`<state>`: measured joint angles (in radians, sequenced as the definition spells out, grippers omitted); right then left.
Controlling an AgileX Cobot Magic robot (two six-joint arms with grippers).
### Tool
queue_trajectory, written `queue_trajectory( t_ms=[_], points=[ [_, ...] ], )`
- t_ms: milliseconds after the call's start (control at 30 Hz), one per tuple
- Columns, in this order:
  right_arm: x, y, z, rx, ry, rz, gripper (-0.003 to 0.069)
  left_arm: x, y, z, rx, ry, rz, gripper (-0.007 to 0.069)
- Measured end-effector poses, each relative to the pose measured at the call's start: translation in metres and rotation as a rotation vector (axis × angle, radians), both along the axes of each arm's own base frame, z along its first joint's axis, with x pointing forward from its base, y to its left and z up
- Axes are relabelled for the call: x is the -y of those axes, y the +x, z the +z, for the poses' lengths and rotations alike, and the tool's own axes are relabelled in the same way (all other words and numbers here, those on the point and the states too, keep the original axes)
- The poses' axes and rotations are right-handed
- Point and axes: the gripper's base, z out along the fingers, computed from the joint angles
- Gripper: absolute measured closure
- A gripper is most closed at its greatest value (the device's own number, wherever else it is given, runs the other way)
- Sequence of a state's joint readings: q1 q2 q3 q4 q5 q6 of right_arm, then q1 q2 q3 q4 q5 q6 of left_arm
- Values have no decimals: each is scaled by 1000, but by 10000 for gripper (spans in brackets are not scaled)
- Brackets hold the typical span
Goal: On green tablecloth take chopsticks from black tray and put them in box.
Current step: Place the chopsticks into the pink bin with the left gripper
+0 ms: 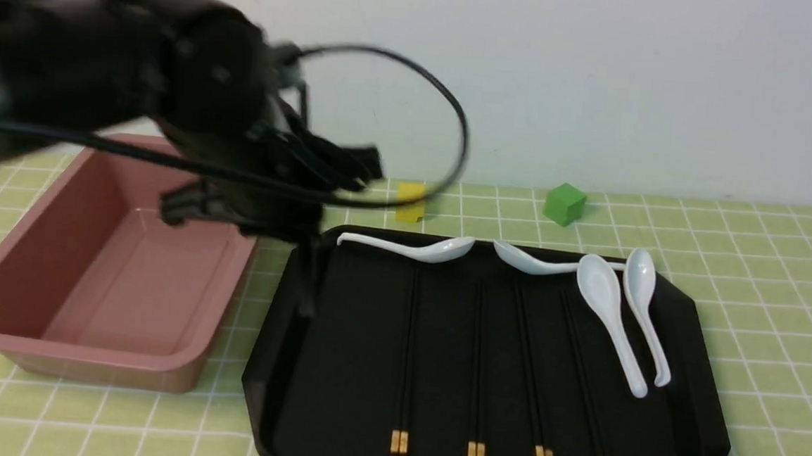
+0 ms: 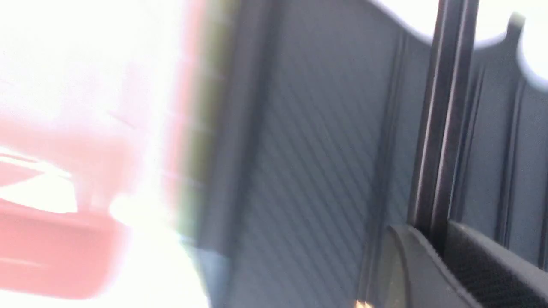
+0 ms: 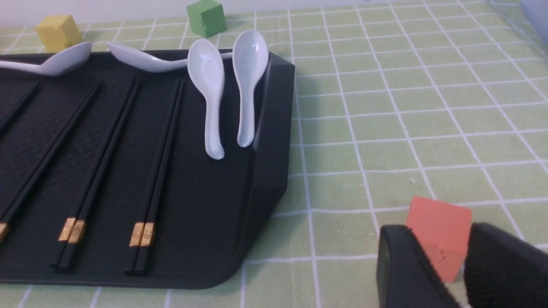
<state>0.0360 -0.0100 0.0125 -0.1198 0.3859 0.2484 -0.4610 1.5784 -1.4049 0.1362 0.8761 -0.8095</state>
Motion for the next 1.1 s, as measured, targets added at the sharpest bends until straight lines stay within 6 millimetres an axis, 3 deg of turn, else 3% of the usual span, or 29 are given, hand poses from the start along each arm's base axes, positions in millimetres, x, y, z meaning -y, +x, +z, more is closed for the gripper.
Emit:
queue_trajectory(
  t_ms=[67,100,133,167,267,333,567,800,933,1100],
  points=[
    [0,0,0,0,0,0,419,-39,-2,18,27,37,79,544],
    [0,0,0,0,0,0,419,-42,-3,20,30,44,82,544],
    [0,0,0,0,0,0,419,-69,-1,21,3,89,132,544],
    [0,0,0,0,0,0,419,-76,1,18,-9,110,133,544],
    [0,0,0,0,0,0,419,-97,9,4,-53,165,137,544],
    [0,0,0,0,0,0,419,-110,26,-23,-100,215,109,544],
    [0,0,0,0,0,0,419,-127,63,-82,-172,335,72,544],
    [0,0,0,0,0,0,419,-126,74,-121,-279,361,54,469],
    [0,0,0,0,0,0,419,-126,70,-117,-298,366,58,416],
    [0,0,0,0,0,0,419,-126,53,-71,-233,366,68,413]
  ],
)
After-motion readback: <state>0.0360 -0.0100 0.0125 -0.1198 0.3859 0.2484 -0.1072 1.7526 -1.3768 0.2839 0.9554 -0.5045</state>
